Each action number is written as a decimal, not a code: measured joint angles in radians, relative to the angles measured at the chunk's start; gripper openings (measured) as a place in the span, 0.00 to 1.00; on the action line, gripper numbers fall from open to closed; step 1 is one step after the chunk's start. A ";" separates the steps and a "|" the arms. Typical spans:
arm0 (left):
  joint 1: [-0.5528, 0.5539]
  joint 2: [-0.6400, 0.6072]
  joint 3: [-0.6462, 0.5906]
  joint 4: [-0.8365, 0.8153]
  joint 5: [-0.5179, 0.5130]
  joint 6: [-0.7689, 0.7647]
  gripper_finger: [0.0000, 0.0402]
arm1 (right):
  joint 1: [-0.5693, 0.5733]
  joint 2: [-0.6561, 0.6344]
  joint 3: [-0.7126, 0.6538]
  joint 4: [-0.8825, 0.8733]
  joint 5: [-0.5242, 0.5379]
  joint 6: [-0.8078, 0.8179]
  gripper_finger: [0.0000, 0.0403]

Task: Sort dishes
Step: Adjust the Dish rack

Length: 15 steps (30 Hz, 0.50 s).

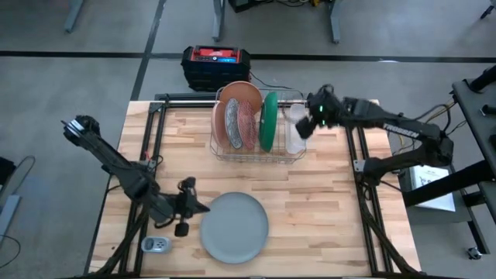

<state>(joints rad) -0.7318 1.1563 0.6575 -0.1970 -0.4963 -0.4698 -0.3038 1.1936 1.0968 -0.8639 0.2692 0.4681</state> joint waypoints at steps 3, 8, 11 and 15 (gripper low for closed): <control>-0.015 0.054 0.000 0.008 0.045 -0.040 0.00 | 0.143 -0.026 -0.105 0.017 0.006 0.173 0.51; -0.056 0.117 0.016 0.040 0.080 -0.051 0.00 | 0.392 -0.032 -0.260 0.129 0.129 0.499 0.50; -0.085 0.144 0.018 0.038 0.090 -0.061 0.00 | 0.536 -0.012 -0.325 0.278 0.188 0.642 0.50; -0.118 0.176 0.018 0.039 0.091 -0.106 0.00 | 0.708 0.048 -0.358 0.379 0.179 0.745 0.52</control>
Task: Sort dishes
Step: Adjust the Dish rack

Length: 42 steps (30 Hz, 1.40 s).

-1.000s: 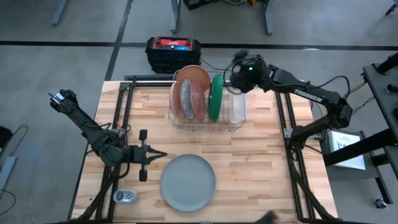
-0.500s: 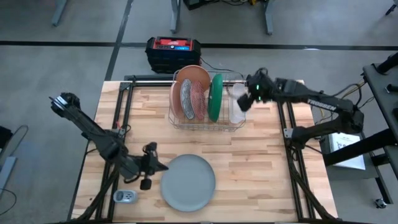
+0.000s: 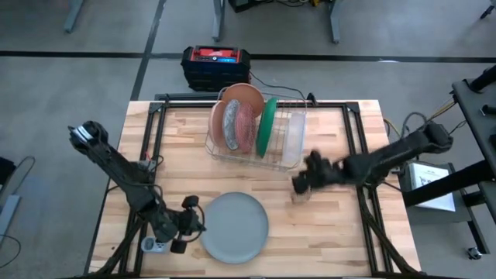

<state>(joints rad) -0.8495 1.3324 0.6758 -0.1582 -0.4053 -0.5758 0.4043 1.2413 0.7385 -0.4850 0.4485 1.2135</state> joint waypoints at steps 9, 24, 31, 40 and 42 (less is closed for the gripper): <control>-0.050 0.041 0.000 0.044 0.000 -0.026 0.00 | 0.177 0.054 0.045 0.034 0.083 0.127 0.50; -0.086 0.044 0.001 0.088 0.004 -0.035 0.00 | 0.094 0.300 0.101 0.037 0.365 0.291 0.39; -0.088 0.045 0.001 0.089 0.004 -0.031 0.00 | 0.012 0.250 0.102 -0.076 0.407 0.276 0.27; -0.088 0.045 -0.003 0.089 -0.005 0.015 0.00 | -0.033 0.142 0.101 -0.272 0.417 0.303 0.14; -0.088 0.045 -0.005 0.089 -0.005 0.017 0.00 | -0.038 0.124 0.101 -0.305 0.424 0.304 0.11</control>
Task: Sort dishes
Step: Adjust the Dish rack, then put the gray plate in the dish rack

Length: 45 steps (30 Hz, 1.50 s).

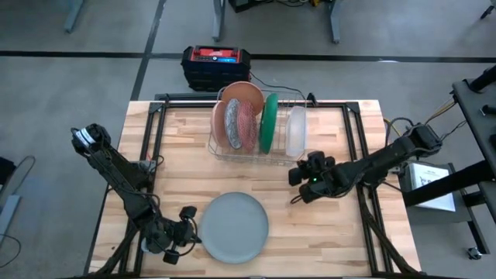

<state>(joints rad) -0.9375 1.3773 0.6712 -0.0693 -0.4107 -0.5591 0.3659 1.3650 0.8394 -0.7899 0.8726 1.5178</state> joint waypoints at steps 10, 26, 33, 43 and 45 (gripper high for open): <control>0.000 0.046 -0.012 0.004 -0.010 -0.010 0.00 | 0.106 0.018 0.001 0.162 -0.185 0.026 0.08; 0.001 0.259 -0.011 0.078 -0.013 -0.034 0.00 | 0.232 0.419 0.006 0.865 -0.359 0.031 0.33; 0.003 0.294 -0.011 0.097 -0.017 -0.033 0.00 | 0.224 0.520 0.075 0.877 -0.411 0.048 0.49; 0.005 0.291 -0.011 0.101 -0.022 -0.026 0.00 | 0.251 0.377 0.084 0.876 -0.274 -0.059 0.61; 0.005 0.292 -0.011 0.101 -0.021 -0.025 0.00 | 0.253 0.351 0.095 0.878 -0.233 -0.097 0.62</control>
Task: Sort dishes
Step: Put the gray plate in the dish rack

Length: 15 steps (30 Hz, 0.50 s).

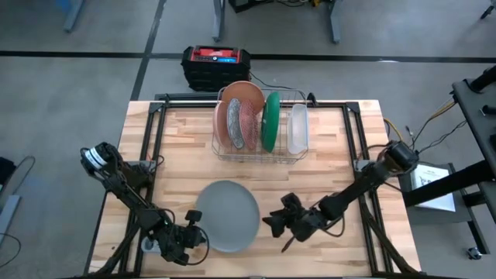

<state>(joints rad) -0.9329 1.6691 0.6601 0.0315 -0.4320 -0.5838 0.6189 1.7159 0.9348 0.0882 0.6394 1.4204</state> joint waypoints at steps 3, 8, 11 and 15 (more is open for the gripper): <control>0.000 0.000 -0.001 -0.002 0.001 0.002 0.00 | -0.010 -0.007 0.017 -0.002 0.023 -0.047 0.62; 0.000 0.000 -0.002 -0.001 0.001 0.002 0.00 | -0.044 0.043 0.061 -0.002 0.024 -0.107 0.62; 0.000 0.001 -0.002 0.003 0.004 0.002 0.00 | -0.055 0.067 0.095 -0.001 0.014 -0.149 0.63; 0.000 0.001 -0.002 0.004 0.003 0.002 0.00 | -0.064 0.077 0.127 -0.007 -0.022 -0.190 0.63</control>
<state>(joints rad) -0.9329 1.6703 0.6579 0.0353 -0.4290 -0.5816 0.5550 1.7927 1.0615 0.0809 0.6174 1.2303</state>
